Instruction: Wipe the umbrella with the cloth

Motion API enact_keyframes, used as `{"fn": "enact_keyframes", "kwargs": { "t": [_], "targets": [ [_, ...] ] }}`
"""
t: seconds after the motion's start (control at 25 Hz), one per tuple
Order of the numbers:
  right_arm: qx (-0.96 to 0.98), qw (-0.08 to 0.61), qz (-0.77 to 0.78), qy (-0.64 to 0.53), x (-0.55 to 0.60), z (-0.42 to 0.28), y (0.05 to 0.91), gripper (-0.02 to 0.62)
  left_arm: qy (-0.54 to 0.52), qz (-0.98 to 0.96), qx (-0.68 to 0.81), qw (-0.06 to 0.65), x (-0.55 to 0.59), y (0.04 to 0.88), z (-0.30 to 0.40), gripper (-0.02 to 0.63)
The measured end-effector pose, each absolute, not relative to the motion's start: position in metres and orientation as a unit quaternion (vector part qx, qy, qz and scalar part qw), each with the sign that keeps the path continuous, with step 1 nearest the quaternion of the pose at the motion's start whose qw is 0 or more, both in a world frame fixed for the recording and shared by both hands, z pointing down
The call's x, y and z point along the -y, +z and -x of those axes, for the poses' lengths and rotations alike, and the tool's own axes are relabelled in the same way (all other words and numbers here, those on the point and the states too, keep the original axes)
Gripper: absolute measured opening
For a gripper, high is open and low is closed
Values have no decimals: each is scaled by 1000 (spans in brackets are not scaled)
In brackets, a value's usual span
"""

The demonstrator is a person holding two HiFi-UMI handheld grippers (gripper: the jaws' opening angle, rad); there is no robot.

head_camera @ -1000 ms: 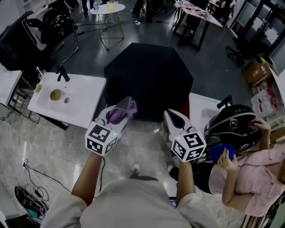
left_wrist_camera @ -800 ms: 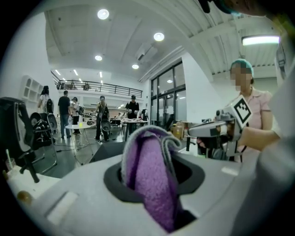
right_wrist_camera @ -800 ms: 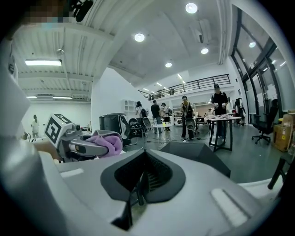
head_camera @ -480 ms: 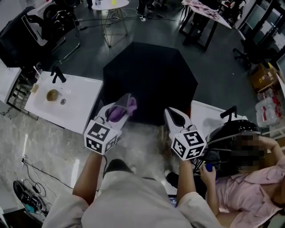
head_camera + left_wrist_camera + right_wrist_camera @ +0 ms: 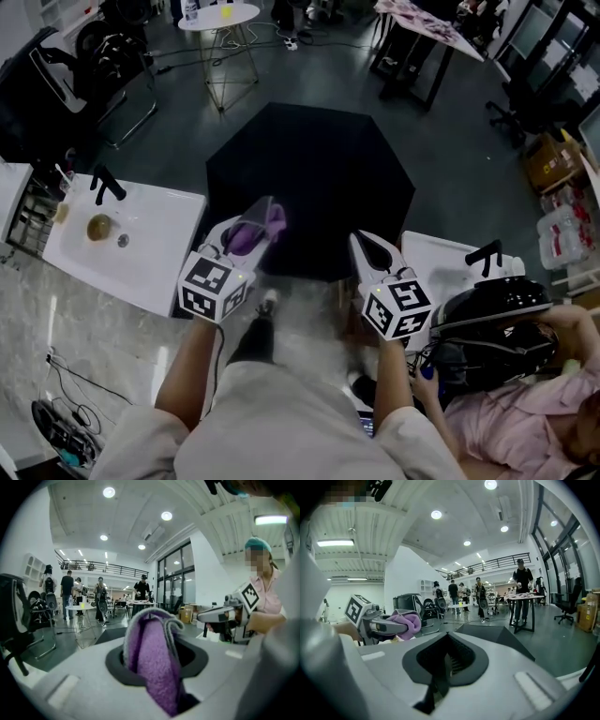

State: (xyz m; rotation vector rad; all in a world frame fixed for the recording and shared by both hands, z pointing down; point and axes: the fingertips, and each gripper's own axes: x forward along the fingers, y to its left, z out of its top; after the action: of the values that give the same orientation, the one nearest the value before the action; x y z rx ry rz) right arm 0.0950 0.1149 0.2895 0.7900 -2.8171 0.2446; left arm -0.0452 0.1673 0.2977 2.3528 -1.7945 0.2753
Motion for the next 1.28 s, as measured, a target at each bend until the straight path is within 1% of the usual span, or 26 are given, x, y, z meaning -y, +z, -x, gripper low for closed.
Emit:
{"fn": "enact_keyframes", "kwargs": {
  "t": [0.36, 0.68, 1.04, 1.28],
  "targets": [
    [944, 100, -303, 88, -5, -50, 287, 6, 94, -796, 591, 88, -47, 298, 107, 128],
    [934, 116, -319, 109, 71, -23, 307, 6, 104, -806, 575, 91, 41, 306, 132, 129],
    [921, 136, -341, 132, 151, 4, 332, 6, 113, -810, 564, 115, 135, 334, 167, 129],
    [911, 152, -357, 140, 198, 15, 357, 6, 134, -814, 551, 127, 203, 369, 180, 129]
  ]
}}
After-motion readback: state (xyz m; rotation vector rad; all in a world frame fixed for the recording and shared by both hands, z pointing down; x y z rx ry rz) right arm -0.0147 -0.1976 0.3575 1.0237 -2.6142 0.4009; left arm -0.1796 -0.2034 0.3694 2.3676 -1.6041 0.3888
